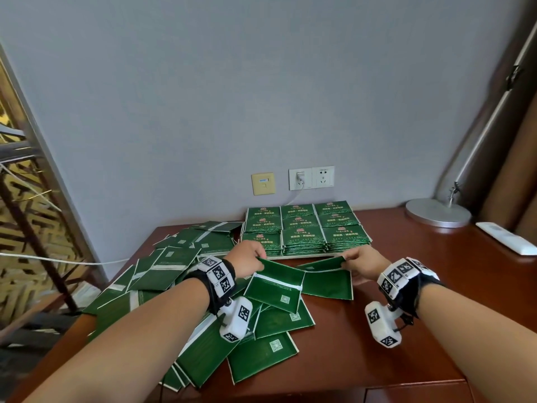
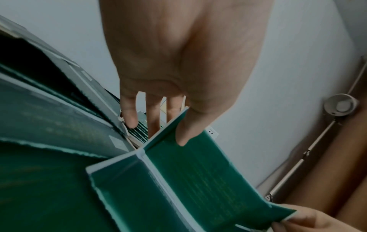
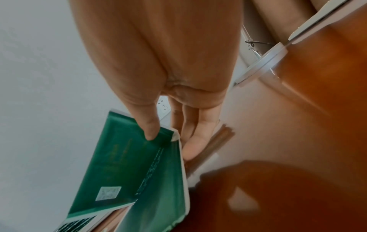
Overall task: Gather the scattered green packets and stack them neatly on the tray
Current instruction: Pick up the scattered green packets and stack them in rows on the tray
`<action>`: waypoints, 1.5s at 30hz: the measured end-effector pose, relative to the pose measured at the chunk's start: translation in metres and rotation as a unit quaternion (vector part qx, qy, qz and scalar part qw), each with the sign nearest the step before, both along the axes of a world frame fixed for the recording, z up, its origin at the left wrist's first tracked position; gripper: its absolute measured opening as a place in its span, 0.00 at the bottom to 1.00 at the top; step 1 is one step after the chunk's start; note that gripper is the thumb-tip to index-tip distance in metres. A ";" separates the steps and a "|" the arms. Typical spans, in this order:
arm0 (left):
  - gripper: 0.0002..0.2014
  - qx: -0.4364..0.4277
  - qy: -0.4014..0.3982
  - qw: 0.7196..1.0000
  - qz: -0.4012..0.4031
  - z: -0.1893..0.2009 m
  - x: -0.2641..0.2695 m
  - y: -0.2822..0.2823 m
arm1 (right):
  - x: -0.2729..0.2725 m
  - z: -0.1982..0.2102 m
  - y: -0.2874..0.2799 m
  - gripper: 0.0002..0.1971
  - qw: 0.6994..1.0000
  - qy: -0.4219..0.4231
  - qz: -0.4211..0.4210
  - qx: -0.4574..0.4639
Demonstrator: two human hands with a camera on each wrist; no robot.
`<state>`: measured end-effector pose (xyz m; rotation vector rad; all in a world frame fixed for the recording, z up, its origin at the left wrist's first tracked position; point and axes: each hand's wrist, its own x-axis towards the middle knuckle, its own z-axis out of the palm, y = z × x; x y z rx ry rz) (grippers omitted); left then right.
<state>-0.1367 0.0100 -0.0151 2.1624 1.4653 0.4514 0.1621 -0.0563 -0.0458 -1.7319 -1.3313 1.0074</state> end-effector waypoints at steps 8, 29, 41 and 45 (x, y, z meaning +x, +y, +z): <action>0.16 -0.047 0.116 0.989 -0.072 0.007 -0.007 -0.010 | 0.005 -0.006 0.002 0.24 0.997 -0.061 -0.005 -0.044; 0.30 -0.052 0.205 0.975 -0.065 -0.014 0.012 -0.007 | 0.004 -0.016 0.009 0.28 0.974 -0.223 0.015 -0.032; 0.30 -0.021 0.178 0.982 -0.060 -0.010 0.013 -0.011 | -0.001 0.002 0.009 0.20 0.993 -0.119 -0.006 0.022; 0.27 -0.019 0.140 0.989 -0.049 -0.008 0.012 -0.009 | -0.003 0.007 0.008 0.17 0.997 -0.065 -0.020 0.026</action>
